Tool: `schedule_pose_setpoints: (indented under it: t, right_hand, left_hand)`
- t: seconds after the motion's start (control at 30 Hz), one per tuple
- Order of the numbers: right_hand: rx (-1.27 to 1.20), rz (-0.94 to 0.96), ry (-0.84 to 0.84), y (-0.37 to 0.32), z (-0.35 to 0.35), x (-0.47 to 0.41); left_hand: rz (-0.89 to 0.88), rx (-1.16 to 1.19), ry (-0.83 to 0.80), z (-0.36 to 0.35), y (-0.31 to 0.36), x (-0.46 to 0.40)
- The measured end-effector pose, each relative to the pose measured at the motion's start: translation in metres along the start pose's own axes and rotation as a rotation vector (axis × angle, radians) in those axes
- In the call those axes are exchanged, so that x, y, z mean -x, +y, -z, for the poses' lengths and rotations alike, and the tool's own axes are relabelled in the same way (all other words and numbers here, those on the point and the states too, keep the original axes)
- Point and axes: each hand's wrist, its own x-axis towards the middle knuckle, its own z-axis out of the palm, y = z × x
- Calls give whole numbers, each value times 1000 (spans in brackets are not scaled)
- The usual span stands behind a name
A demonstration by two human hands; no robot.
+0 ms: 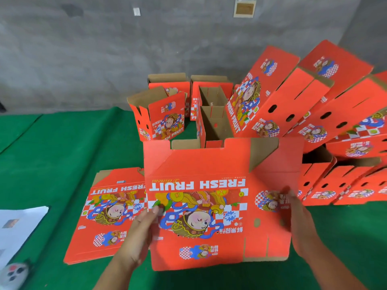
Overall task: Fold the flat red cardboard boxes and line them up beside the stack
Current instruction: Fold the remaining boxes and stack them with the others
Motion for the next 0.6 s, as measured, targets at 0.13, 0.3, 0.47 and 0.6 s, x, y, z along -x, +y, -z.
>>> schedule_pose_setpoints:
  t: [0.13, 0.3, 0.47, 0.6]
  right_hand:
    - [306, 182, 112, 5, -21, 6]
    - [654, 693, 276, -5, -49, 17]
    - [717, 1085, 109, -26, -59, 20]
    - [717, 1032, -30, -22, -72, 20]
  left_hand:
    - [-6, -20, 28, 3, -6, 0]
    - [-149, -11, 225, -4, -13, -7]
    - [-139, 125, 298, -7, -15, -12]
    - [-119, 42, 210, -25, -23, -6]
